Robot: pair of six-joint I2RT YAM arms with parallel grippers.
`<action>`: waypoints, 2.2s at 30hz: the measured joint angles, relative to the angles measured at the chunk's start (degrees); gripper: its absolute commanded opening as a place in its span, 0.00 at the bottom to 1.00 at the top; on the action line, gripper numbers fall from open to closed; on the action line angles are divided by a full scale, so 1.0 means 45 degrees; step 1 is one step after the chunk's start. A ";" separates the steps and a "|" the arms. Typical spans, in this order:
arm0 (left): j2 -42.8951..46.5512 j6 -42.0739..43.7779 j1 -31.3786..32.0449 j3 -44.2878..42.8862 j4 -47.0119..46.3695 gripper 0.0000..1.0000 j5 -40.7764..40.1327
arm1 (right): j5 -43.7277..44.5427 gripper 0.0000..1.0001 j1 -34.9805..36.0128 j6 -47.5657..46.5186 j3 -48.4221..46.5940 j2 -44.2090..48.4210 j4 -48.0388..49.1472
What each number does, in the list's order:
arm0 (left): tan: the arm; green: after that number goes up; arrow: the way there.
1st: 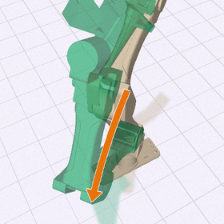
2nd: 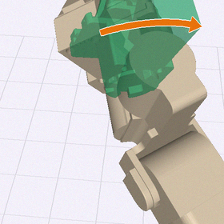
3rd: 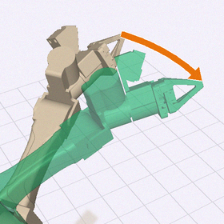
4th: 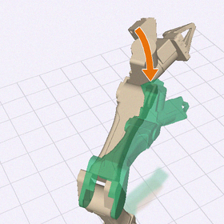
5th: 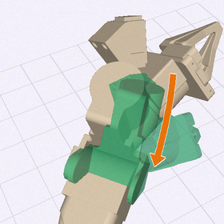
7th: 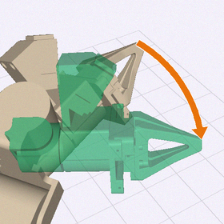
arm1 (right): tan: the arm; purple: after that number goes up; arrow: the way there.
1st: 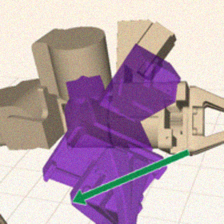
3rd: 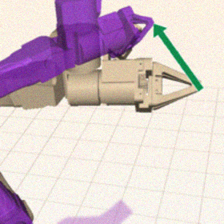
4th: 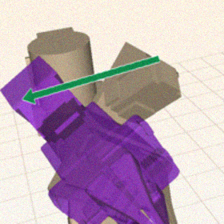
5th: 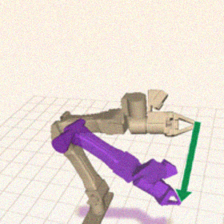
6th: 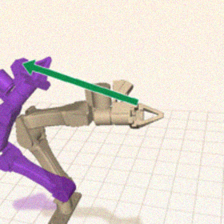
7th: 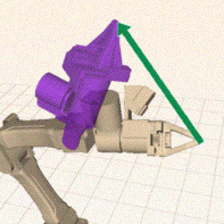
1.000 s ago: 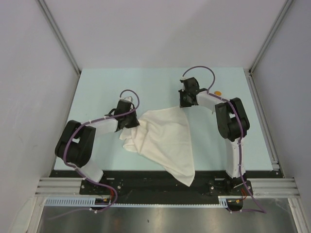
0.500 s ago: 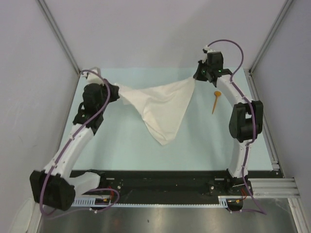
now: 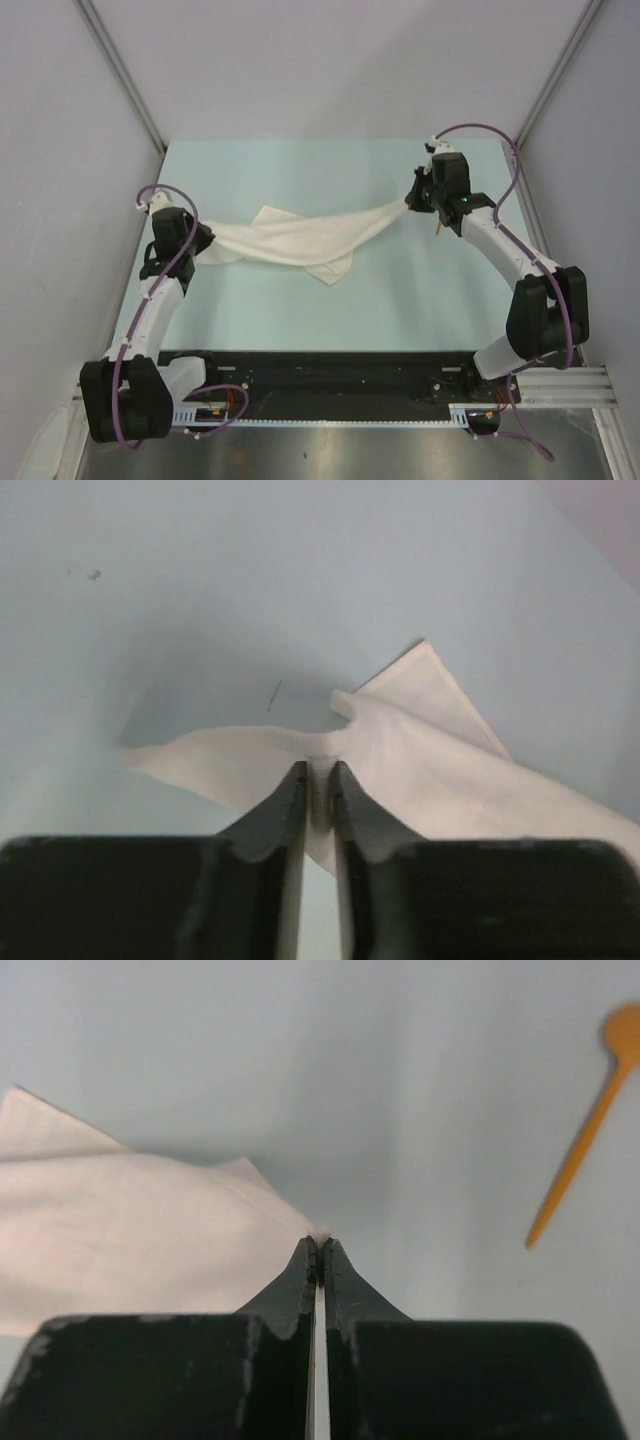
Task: Fold the napkin, place the utensils inside, and roll it up
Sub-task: Flatten the napkin out
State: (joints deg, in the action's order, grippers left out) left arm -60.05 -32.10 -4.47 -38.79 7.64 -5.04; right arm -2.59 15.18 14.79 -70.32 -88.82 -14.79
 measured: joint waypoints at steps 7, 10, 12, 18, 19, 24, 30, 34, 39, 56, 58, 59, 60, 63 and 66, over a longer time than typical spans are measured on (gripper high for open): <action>-0.0121 -0.0525 0.0058 0.1015 -0.0219 0.84 0.0384 | 0.1399 0.00 0.0797 0.0389 0.3900 0.2769 -0.0505; -0.0049 -0.0500 0.0515 0.0918 -0.0442 0.85 0.0087 | 0.1637 0.00 0.1190 0.0573 0.4886 0.3449 -0.0947; -0.0695 -0.0199 0.1321 0.0238 -0.0568 0.79 -0.0097 | 0.1753 0.00 0.1316 0.0675 0.5289 0.3623 -0.1137; -0.6785 0.0942 0.3021 -0.5124 -0.0670 0.61 0.0495 | 0.1710 0.00 0.1399 0.0908 0.5484 0.3594 -0.1190; -0.7932 0.1098 0.3099 -0.6227 -0.0525 0.61 0.0704 | 0.1661 0.00 0.1413 0.0957 0.5484 0.3560 -0.1132; -1.2172 0.1841 0.3303 -0.9918 0.0500 0.55 0.1326 | 0.1253 0.00 0.1661 0.1224 0.5479 0.3099 -0.0787; -1.3877 0.2312 0.3478 -1.1283 0.2161 0.50 0.1447 | 0.0976 0.00 0.1987 0.1452 0.5479 0.2769 -0.0670; -1.4086 0.2516 0.3575 -1.1686 0.2623 0.50 0.1389 | 0.0831 0.00 0.2064 0.1515 0.5479 0.2516 -0.0539; -1.4615 0.2671 0.3725 -1.2274 0.2992 0.52 0.1005 | 0.0772 0.00 0.2118 0.1661 0.5455 0.2200 -0.0471; -1.4892 0.3031 0.4206 -1.2619 0.3298 0.53 -0.1491 | 0.0714 0.00 0.2181 0.1681 0.5406 0.2113 -0.0432; -1.5144 0.3070 0.4211 -1.2988 0.3483 0.49 -0.1511 | 0.0709 0.00 0.2191 0.1676 0.5406 0.2108 -0.0432; -1.5242 0.3118 0.4216 -1.3153 0.3560 0.46 -0.1506 | 0.0709 0.00 0.2191 0.1681 0.5406 0.2108 -0.0432; -1.5368 0.3143 0.4221 -1.3406 0.3750 0.43 -0.1481 | 0.0709 0.00 0.2191 0.1681 0.5406 0.2103 -0.0432; -1.5640 0.3147 0.4240 -1.3891 0.4031 0.25 -0.1379 | 0.0709 0.00 0.2191 0.1690 0.5401 0.2103 -0.0432; -1.5737 0.3123 0.4269 -1.4071 0.4124 0.10 -0.1229 | 0.0709 0.00 0.2191 0.1690 0.5338 0.2079 -0.0437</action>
State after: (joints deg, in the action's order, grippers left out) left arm -130.87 -18.04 14.74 -102.10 26.20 -10.57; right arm 0.60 25.04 22.39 -46.30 -79.46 -16.75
